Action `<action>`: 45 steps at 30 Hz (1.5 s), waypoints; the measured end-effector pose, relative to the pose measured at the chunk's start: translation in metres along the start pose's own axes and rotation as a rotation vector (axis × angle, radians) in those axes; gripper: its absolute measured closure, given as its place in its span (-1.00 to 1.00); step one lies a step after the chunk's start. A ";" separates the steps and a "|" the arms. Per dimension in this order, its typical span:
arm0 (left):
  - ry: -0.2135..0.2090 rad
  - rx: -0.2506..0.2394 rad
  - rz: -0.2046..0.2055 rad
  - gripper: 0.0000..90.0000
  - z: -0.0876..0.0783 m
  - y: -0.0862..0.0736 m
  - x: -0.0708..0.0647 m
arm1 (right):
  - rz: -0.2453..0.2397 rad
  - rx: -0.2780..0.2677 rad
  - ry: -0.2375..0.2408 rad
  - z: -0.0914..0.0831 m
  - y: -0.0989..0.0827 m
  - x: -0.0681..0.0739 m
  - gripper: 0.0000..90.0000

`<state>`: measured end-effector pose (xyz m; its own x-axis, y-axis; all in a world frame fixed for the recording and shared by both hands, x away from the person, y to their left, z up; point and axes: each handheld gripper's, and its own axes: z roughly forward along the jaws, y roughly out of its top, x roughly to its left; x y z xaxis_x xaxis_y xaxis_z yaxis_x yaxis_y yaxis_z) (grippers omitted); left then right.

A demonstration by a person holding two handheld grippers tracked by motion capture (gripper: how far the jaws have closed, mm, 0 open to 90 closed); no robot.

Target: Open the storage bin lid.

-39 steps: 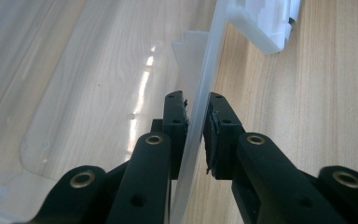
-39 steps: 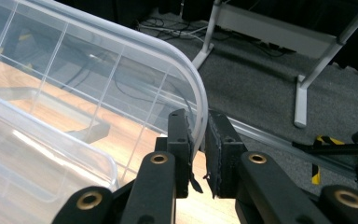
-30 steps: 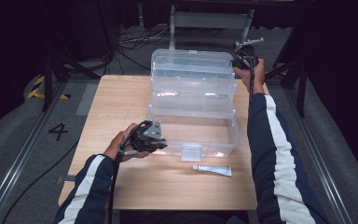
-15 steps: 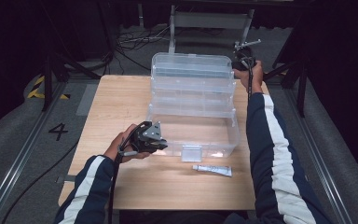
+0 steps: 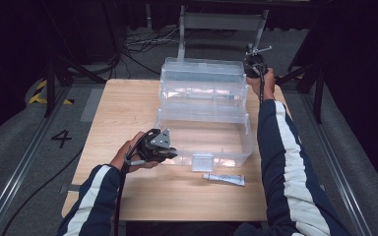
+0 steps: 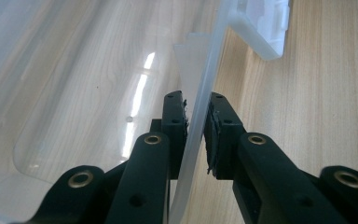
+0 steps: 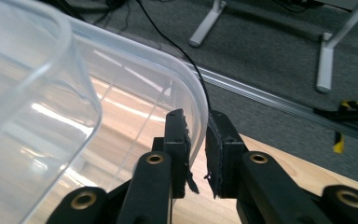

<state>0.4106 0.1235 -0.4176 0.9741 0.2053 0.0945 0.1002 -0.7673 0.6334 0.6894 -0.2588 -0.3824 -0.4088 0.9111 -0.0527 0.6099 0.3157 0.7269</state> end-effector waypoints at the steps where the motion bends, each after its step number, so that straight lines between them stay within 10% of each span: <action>1: 0.000 -0.001 -0.001 0.77 0.000 0.000 0.000 | 0.001 -0.007 0.004 0.001 -0.001 -0.001 0.77; 19: 0.007 0.007 -0.001 0.76 0.001 0.001 -0.002 | -0.028 -0.002 -0.038 -0.003 0.001 0.002 0.67; 45: 0.022 0.030 0.005 0.75 0.002 0.003 -0.004 | -0.131 -0.091 -0.016 -0.081 -0.004 0.015 0.59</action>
<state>0.4073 0.1192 -0.4172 0.9700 0.2145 0.1144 0.1018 -0.7859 0.6099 0.6254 -0.2677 -0.3306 -0.4692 0.8683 -0.1612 0.4882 0.4071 0.7719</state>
